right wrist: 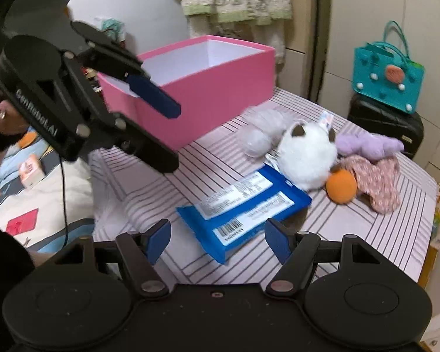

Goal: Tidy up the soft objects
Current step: 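Grasp the blue snack packet with the left tool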

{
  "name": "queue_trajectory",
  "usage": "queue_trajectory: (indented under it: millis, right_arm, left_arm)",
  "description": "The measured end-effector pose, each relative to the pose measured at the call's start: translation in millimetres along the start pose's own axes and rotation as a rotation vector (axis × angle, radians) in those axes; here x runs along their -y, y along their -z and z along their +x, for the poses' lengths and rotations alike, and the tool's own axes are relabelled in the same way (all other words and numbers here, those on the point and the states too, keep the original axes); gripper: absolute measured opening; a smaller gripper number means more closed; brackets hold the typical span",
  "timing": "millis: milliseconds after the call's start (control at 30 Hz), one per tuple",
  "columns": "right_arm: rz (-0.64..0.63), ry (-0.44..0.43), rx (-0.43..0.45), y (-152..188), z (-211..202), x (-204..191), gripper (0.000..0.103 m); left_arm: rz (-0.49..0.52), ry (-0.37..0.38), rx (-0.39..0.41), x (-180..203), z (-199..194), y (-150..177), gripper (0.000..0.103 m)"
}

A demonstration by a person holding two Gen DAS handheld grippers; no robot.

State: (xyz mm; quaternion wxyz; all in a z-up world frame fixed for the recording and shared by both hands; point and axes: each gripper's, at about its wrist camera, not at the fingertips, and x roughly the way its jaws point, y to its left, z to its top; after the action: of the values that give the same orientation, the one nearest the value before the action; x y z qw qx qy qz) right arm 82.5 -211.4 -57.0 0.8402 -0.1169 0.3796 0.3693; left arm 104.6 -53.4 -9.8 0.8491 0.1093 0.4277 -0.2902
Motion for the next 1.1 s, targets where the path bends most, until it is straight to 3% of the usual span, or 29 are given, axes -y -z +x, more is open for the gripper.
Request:
queue_trajectory:
  millis: [300, 433, 567, 633, 767, 867, 1100]
  right_arm:
    - [-0.007, 0.092, 0.059, 22, 34, -1, 0.075]
    - [0.023, 0.051, 0.062, 29, 47, 1, 0.075]
    - [-0.037, 0.078, 0.088, 35, 52, -5, 0.078]
    - [-0.062, 0.091, 0.094, 36, 55, -7, 0.081]
    - [-0.053, 0.089, 0.137, 41, 56, -2, 0.083]
    - [-0.024, 0.072, 0.168, 45, 58, 0, 0.083]
    - [0.015, 0.089, 0.215, 49, 62, -4, 0.075]
  left_arm:
    - [-0.048, 0.018, -0.019, -2, 53, 14, 0.068]
    - [-0.136, 0.052, -0.050, -11, 74, 20, 0.063]
    - [-0.216, 0.113, -0.094, -15, 85, 30, 0.059]
    - [-0.254, 0.127, -0.085, -17, 87, 32, 0.057]
    - [-0.255, 0.062, -0.039, -16, 91, 33, 0.056]
    - [-0.293, 0.079, -0.020, -19, 95, 37, 0.055]
    - [-0.358, 0.064, 0.039, -18, 93, 45, 0.055]
